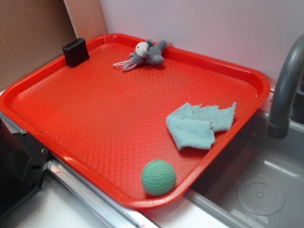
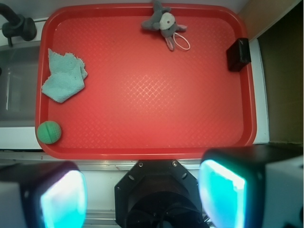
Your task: Grab the black box.
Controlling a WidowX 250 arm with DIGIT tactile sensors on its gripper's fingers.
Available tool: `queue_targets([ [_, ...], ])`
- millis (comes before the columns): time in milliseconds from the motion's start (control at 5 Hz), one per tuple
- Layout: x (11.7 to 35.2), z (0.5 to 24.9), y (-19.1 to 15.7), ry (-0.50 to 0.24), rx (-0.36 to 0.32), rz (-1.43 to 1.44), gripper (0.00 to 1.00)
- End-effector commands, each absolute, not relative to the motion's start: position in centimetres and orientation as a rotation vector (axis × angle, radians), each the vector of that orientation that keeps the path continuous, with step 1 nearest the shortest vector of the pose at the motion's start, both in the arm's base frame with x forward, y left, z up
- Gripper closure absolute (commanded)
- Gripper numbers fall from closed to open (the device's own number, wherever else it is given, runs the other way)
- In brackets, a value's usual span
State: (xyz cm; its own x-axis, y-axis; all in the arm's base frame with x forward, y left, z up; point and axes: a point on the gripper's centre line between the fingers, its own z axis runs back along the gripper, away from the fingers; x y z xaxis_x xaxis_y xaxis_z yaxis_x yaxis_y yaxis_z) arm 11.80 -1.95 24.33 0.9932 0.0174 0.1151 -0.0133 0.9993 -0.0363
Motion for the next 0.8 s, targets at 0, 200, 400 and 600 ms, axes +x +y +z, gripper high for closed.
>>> queue_targets([
  [0, 11.8, 24.3, -1.9, -0.116, -0.035, 0.015, 0.0],
  [200, 14.7, 20.3, 1.9, -0.045, 0.008, 0.108, 0.0],
  [400, 17.9, 17.2, 4.6, -0.048, -0.018, 0.128, 0.0],
  [600, 20.7, 14.8, 7.2, -0.089, -0.042, 0.165, 0.0],
])
